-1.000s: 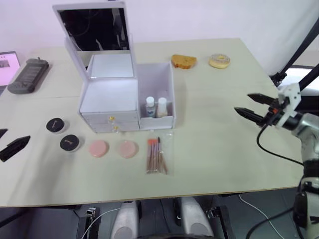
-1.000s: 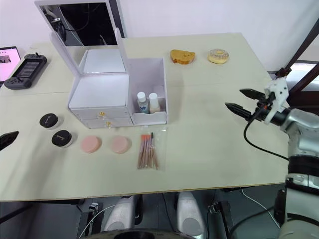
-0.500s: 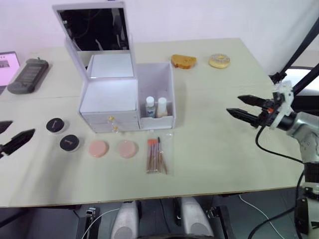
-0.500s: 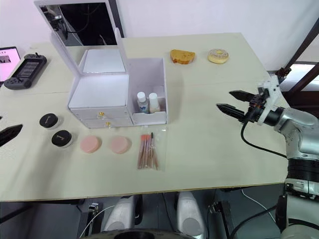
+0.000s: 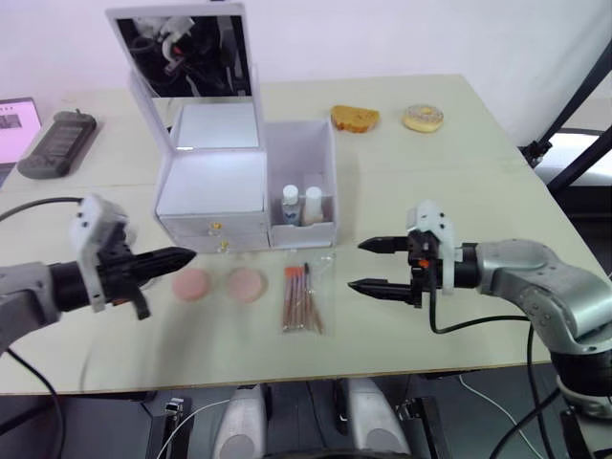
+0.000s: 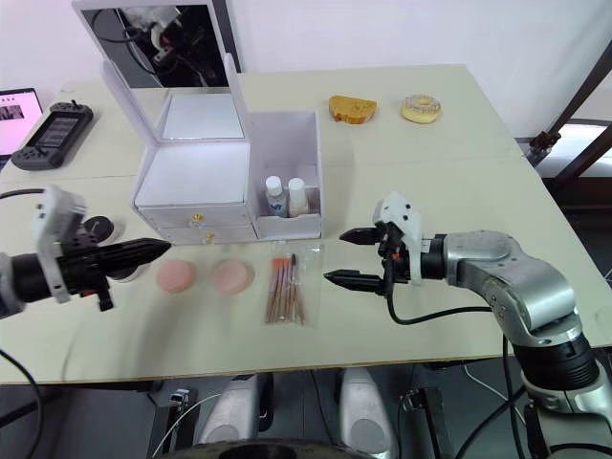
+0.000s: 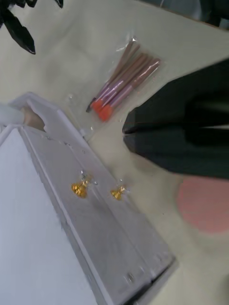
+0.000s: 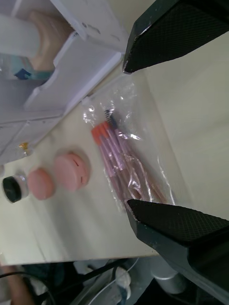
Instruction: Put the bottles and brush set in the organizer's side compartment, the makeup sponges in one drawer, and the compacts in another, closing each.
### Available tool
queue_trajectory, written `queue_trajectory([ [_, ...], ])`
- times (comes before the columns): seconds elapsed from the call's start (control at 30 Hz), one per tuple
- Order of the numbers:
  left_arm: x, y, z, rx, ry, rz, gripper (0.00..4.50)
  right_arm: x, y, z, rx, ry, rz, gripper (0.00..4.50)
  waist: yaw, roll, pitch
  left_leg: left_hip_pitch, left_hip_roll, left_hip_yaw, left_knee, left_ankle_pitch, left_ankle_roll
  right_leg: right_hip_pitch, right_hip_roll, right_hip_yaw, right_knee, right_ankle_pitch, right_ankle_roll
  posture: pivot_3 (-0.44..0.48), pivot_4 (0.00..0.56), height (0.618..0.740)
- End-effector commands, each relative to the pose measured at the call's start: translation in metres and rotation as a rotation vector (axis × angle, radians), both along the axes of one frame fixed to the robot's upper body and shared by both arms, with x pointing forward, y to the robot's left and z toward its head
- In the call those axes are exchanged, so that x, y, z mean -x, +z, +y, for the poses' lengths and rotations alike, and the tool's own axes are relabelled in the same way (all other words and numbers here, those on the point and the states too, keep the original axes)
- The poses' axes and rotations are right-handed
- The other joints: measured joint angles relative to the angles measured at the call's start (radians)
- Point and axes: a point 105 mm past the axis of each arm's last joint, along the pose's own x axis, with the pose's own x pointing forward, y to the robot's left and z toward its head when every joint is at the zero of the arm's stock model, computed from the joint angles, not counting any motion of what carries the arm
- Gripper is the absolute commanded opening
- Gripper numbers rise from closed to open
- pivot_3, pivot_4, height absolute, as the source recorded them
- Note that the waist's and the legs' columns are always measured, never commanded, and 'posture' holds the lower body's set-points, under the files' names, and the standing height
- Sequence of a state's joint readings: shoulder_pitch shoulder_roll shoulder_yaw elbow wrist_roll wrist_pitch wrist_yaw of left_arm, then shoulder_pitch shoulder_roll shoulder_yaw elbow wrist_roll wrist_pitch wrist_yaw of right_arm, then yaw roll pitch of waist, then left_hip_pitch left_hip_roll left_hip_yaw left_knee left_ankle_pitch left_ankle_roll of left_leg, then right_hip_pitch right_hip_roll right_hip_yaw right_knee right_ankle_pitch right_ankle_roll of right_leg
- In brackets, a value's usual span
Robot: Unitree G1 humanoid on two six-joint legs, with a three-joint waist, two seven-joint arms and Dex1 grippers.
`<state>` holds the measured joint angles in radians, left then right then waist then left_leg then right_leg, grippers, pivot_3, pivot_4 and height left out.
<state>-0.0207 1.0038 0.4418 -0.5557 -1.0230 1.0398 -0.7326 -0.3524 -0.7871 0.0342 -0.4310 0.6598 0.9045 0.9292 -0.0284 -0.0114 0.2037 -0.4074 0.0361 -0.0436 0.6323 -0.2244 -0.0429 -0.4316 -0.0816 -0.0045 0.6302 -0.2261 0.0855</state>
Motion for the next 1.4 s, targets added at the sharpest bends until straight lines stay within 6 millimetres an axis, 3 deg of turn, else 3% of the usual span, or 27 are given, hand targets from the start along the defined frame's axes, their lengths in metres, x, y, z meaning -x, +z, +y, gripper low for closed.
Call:
queue_trajectory([
  [0.03, 0.018, -0.011, -0.03, 0.012, -0.12, 0.195, 0.06, 0.007, -0.003, 0.004, 0.012, -0.014, 0.116, 4.5, 0.008, 0.0, 0.0, 0.0, 0.0, 0.0, 0.0, 0.0, 0.0, 0.0, 0.0, 0.0, 0.0, 0.0, 0.0, 0.0, 0.15, 0.74],
  [0.13, 0.018, -0.016, -0.039, 0.025, -0.146, 0.328, 0.06, 0.007, -0.015, 0.003, 0.054, -0.081, 0.257, 4.5, 0.013, 0.0, 0.0, 0.0, 0.0, -0.001, 0.0, 0.0, 0.0, 0.0, 0.001, 0.0, 0.001, 0.0, -0.001, 0.0, 0.15, 0.74],
  [0.27, 0.0, -0.023, -0.051, 0.073, -0.089, 0.367, 0.06, 0.005, -0.02, 0.005, 0.069, -0.13, 0.346, 4.5, 0.014, 0.0, 0.0, 0.001, 0.0, -0.002, 0.0, 0.0, 0.0, 0.001, 0.001, 0.0, 0.001, 0.0, 0.0, 0.0, 0.15, 0.74],
  [0.4, -0.006, -0.043, -0.065, 0.052, -0.049, 0.422, 0.06, 0.005, -0.025, 0.008, 0.068, -0.163, 0.474, 4.5, 0.014, -0.001, 0.0, 0.0, -0.001, -0.002, 0.0, 0.0, 0.0, 0.001, 0.001, 0.0, 0.0, 0.001, -0.001, 0.0, 0.15, 0.74],
  [0.53, -0.012, -0.056, -0.076, 0.07, 0.01, 0.47, 0.06, 0.001, -0.028, 0.011, 0.058, -0.186, 0.529, 4.5, 0.015, -0.001, 0.0, 0.0, -0.001, -0.003, 0.0, 0.0, 0.0, 0.001, 0.002, 0.0, 0.0, 0.001, -0.001, 0.0, 0.15, 0.74],
  [0.63, -0.006, -0.06, -0.086, 0.081, 0.004, 0.493, 0.06, 0.0, -0.029, 0.013, 0.051, -0.188, 0.548, 4.5, 0.015, -0.002, 0.0, 0.0, -0.001, -0.003, 0.0, 0.0, 0.0, 0.001, 0.001, 0.0, 0.0, 0.001, -0.001, 0.0, 0.15, 0.74],
  [1.13, -0.013, -0.087, -0.096, 0.018, 0.112, 0.562, 0.06, -0.009, -0.042, 0.022, 0.044, -0.232, 0.662, 4.5, 0.014, -0.004, -0.002, 0.001, -0.002, -0.004, 0.001, 0.0, 0.0, 0.003, 0.001, 0.0, 0.0, 0.002, -0.001, 0.0, 0.15, 0.74],
  [1.4, -0.019, -0.097, -0.099, -0.021, 0.138, 0.569, 0.06, -0.007, -0.056, 0.044, -0.002, -0.203, 0.762, 4.5, 0.013, -0.01, -0.009, 0.003, -0.002, -0.004, 0.001, 0.0, 0.0, 0.005, 0.002, 0.0, 0.0, 0.002, -0.001, 0.0, 0.15, 0.74],
])
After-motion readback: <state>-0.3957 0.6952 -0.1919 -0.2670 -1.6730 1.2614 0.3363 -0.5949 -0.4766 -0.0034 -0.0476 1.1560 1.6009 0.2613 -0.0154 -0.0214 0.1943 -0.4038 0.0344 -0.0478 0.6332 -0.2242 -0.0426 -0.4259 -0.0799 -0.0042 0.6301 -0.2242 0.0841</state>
